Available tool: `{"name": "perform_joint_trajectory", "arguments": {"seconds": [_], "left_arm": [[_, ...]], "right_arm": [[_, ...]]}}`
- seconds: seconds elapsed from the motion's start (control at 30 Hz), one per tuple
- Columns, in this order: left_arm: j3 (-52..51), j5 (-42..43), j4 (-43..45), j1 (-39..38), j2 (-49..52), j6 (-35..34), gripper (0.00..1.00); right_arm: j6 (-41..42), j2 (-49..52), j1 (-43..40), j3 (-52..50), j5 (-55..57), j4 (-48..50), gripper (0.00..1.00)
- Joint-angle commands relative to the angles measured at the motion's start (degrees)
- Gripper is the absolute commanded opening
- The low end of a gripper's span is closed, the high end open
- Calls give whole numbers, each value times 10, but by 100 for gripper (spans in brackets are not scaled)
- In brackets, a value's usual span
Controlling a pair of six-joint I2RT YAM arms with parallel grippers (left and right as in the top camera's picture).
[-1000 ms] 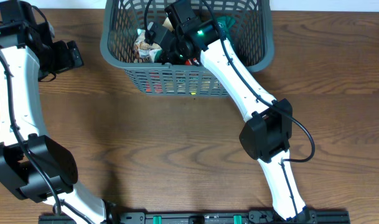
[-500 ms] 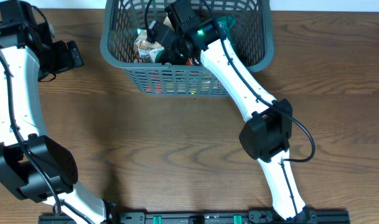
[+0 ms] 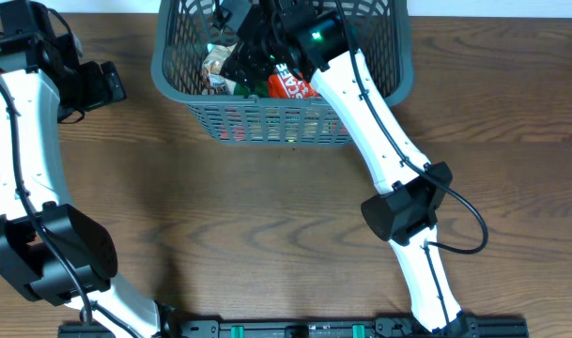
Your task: Pack container
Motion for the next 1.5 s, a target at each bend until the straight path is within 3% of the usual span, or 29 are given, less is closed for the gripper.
{"name": "perform_joint_trajectory", "arguments": {"seconds": [0.0,0.13,0.3,0.47,0.77,0.9,1.0,1.17,1.47], "left_arm": [[0,4,-2,2,0,8,99],[0,4,1,2,0,8,99],[0,3,7,2,0,17,99],[0,4,7,1,-5,38,98],[0,4,-4,-19,-73,56,99],[0,1,-10,-61,-117,73,99],[0,-52,-21,-103,-149,73,99],[-1,-97,-30,-162,-198,73,99],[-86,-97,-4,-214,-300,86,99]], "right_arm": [[84,-8,-16,37,167,7,99],[163,-10,-53,106,290,-29,99],[277,-24,-148,190,279,-131,99],[385,-47,-259,203,243,-233,99],[441,-60,-402,203,182,-372,99],[407,-62,-424,199,126,-383,99],[400,-72,-423,194,88,-383,99],[400,-121,-415,124,85,-383,99],[403,-239,-408,-187,122,-383,99]]}}
